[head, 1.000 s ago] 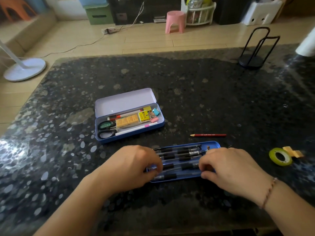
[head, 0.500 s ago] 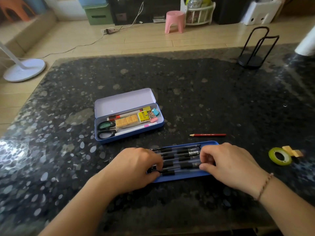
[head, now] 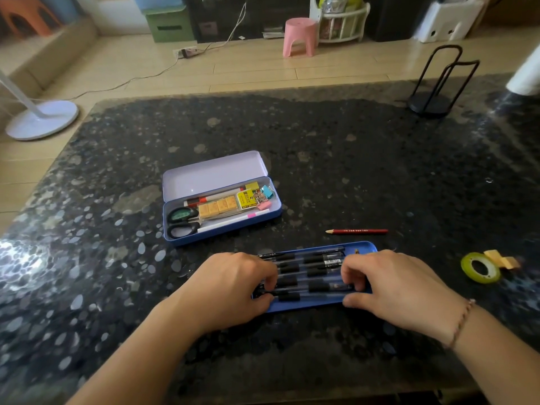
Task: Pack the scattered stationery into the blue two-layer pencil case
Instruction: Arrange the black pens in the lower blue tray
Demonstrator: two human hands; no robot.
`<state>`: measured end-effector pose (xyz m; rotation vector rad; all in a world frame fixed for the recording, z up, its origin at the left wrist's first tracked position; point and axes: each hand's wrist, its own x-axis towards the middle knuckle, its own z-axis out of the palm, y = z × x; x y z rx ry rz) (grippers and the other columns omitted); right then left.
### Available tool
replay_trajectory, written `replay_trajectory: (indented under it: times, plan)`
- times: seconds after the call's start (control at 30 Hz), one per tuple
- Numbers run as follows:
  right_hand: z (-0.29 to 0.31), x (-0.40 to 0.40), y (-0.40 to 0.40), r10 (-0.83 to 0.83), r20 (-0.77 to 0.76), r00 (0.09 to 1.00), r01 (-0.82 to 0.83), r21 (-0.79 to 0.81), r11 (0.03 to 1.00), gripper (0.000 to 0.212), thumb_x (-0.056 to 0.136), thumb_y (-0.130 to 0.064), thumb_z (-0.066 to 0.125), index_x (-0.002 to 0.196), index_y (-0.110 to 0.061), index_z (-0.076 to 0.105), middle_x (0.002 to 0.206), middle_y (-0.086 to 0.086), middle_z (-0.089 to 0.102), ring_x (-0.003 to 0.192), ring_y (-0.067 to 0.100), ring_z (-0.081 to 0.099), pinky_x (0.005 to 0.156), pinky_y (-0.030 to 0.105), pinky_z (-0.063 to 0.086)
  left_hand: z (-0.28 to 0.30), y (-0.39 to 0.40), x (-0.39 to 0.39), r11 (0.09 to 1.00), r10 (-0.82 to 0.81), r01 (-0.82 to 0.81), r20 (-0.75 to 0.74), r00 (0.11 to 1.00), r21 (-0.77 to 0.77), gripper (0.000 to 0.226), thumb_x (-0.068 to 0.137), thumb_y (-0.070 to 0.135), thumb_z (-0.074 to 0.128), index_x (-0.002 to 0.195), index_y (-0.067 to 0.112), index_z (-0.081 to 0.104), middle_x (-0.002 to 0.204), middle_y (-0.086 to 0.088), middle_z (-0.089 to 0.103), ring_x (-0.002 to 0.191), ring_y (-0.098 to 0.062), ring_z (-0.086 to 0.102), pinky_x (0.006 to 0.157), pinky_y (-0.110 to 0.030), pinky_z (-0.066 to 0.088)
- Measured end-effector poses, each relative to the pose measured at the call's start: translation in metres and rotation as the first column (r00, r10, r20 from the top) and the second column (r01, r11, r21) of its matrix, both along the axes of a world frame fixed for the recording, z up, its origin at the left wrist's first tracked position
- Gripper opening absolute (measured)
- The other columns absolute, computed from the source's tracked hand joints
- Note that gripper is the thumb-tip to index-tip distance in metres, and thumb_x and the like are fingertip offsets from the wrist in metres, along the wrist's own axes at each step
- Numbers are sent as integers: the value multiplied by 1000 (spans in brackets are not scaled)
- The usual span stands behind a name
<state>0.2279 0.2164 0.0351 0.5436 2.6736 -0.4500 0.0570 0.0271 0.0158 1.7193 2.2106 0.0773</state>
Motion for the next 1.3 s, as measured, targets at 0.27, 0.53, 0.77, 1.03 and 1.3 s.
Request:
replay_trajectory:
  times: [0.27,0.53,0.77,1.03,1.3]
  plan:
    - [-3,-3,3,-85,-30,996,82,-87,993,17,80,-48,69,82,-40,54,78,-16,63,70,-2,59,62,19,49,-4,1,6,999,2,-1,-17,1000,51,9,80,37,55,84,32,49,77,11,58,66,-9,53,60,-26,47]
    - [-5,-7,3,-80,-79,994,76,-59,995,19,80,-50,67,80,-39,52,79,-16,61,72,-3,57,59,16,41,-7,1,5,999,16,-13,-44,999,53,22,81,49,53,86,29,49,78,12,58,67,-9,53,62,-28,49]
    - [-22,-8,34,-265,-411,872,266,-54,962,20,86,-37,65,106,-39,63,92,-20,59,77,-1,54,63,18,40,-10,3,5,997,28,-24,-47,999,80,21,82,48,53,80,28,47,76,10,57,66,-10,52,60,-29,48]
    - [-45,-16,57,-311,-373,874,384,138,913,4,91,-30,60,92,-33,62,99,-11,58,90,7,51,63,23,42,-13,4,6,996,6,-2,-45,999,92,25,82,47,50,71,25,46,71,11,55,63,-9,51,59,-29,50]
    - [1,7,-22,-45,-284,958,58,37,998,2,91,-41,53,90,-40,53,92,-20,50,89,-1,48,75,20,44,-15,3,3,996,40,-38,-24,999,78,29,82,49,51,70,22,49,72,9,57,65,-10,53,61,-30,51]
